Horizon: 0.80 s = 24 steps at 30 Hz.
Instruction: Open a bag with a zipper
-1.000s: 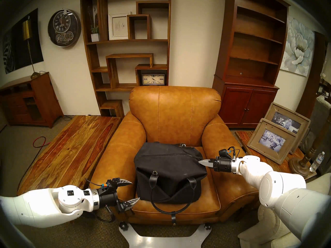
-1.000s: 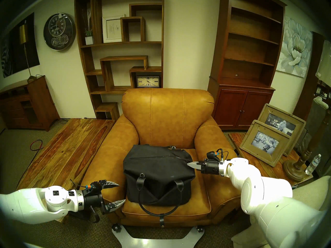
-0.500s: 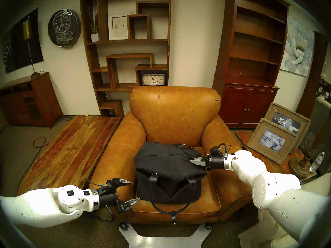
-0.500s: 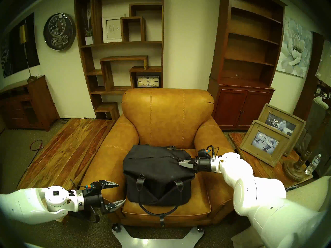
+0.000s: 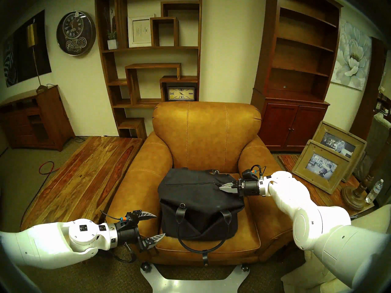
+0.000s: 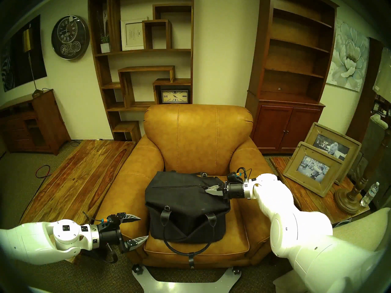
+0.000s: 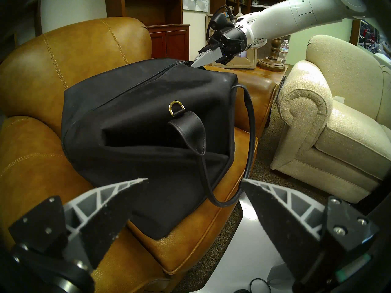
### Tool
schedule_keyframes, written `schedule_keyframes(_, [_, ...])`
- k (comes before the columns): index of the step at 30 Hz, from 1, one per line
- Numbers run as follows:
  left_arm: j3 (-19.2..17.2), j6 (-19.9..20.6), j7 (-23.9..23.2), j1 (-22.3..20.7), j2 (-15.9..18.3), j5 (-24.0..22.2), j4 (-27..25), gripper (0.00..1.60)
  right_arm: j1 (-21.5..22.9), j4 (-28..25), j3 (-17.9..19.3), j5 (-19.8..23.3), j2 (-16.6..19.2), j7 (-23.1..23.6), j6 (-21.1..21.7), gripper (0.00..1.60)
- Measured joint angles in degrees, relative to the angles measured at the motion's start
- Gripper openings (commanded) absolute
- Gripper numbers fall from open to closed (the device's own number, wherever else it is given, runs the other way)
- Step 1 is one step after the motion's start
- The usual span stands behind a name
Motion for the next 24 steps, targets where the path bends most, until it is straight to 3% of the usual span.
schedule_keyframes(24, [0.47, 0.01, 0.15, -0.38, 0.05, -0.14, 0.01, 1.60, -5.30, -15.12, -5.66, -3.97, -5.95, -0.01, 2.88, 0.00])
